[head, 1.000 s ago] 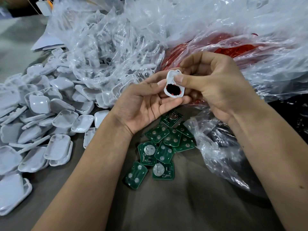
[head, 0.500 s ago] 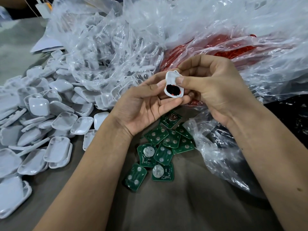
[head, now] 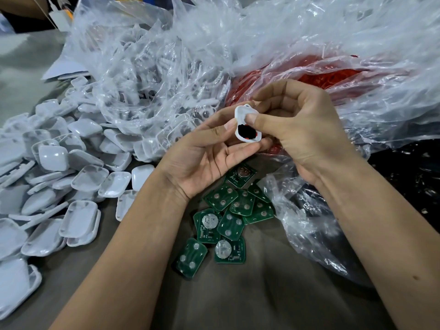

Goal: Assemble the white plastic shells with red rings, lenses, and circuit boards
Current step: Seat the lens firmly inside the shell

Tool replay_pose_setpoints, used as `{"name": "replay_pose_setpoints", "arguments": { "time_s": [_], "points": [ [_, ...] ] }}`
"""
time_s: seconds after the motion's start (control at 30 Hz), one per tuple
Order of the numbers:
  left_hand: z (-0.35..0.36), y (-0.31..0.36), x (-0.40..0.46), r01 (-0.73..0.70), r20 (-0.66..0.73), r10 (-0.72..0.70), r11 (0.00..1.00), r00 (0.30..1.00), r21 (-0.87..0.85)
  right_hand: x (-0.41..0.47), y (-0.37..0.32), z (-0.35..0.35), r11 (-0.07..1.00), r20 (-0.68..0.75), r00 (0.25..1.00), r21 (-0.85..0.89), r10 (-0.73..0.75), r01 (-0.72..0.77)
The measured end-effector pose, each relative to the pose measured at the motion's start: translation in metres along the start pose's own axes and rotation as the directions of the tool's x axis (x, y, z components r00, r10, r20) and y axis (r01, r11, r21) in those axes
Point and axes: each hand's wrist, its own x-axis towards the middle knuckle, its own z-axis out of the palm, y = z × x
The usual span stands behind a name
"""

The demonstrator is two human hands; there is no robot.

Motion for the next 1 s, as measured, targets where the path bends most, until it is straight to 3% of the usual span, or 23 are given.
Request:
{"name": "replay_pose_setpoints", "arguments": {
  "time_s": [0.07,0.17,0.27,0.47,0.6,0.83,1.0],
  "points": [
    [0.000,0.000,0.001,-0.004,-0.008,0.004,1.000,1.000,-0.011,0.000,0.001,0.002,0.992,-0.046,0.995,-0.093,-0.086,0.081],
    [0.001,0.000,0.001,-0.026,-0.039,0.024,0.999,0.999,-0.035,-0.001,0.003,0.004,0.900,-0.073,0.957,-0.367,-0.280,0.235],
    [0.002,0.000,0.002,-0.041,-0.059,0.039,0.999,0.998,-0.030,-0.003,0.002,0.009,0.819,-0.037,0.936,-0.497,-0.349,0.285],
    [0.004,0.001,0.002,-0.065,-0.080,0.060,0.995,0.995,-0.069,-0.003,0.000,0.009,0.792,0.028,0.937,-0.525,-0.349,0.311],
    [0.003,0.002,0.002,-0.095,-0.112,0.086,0.992,0.990,-0.082,-0.006,-0.003,0.010,0.762,0.004,0.897,-0.525,-0.442,0.378],
    [0.000,0.003,0.005,-0.141,-0.149,0.125,0.985,0.981,-0.102,-0.006,0.000,0.011,0.677,0.104,0.863,-0.577,-0.494,0.457],
    [0.001,0.003,0.005,-0.146,-0.154,0.126,0.982,0.980,-0.120,-0.008,-0.002,0.011,0.715,0.088,0.879,-0.546,-0.469,0.436]
  ]
}}
